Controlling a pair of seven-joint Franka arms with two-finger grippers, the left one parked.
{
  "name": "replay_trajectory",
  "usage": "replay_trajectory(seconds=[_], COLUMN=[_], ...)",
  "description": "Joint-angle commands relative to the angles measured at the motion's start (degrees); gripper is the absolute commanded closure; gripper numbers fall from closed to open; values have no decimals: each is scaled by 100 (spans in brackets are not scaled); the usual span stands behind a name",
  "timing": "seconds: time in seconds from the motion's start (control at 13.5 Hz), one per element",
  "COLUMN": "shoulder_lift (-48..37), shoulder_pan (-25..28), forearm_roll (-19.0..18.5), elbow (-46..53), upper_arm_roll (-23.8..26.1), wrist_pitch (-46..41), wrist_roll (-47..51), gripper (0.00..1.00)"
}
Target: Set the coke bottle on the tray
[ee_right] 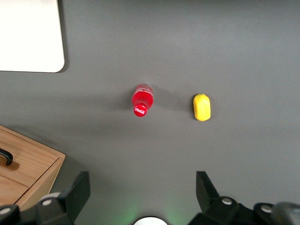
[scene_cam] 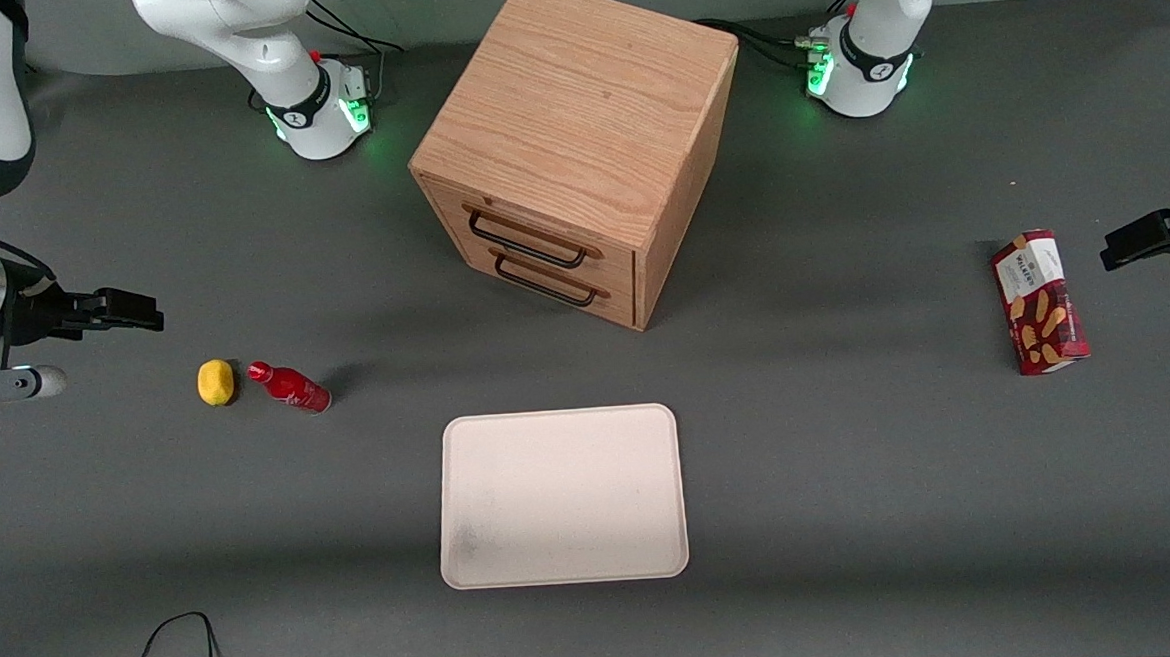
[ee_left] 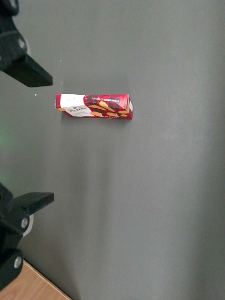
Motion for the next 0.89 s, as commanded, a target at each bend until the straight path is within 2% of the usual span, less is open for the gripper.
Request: replay_trajectory(seconds=[0.0,0.81], shoulder_lift=[33,16], shoulder_pan=[-97,-79], forearm_roll=[76,6], elbow=[180,224], upper_arm_roll=[118,109], wrist_pitch=[-210,-457], wrist_roll=[29,188], gripper=[0,0])
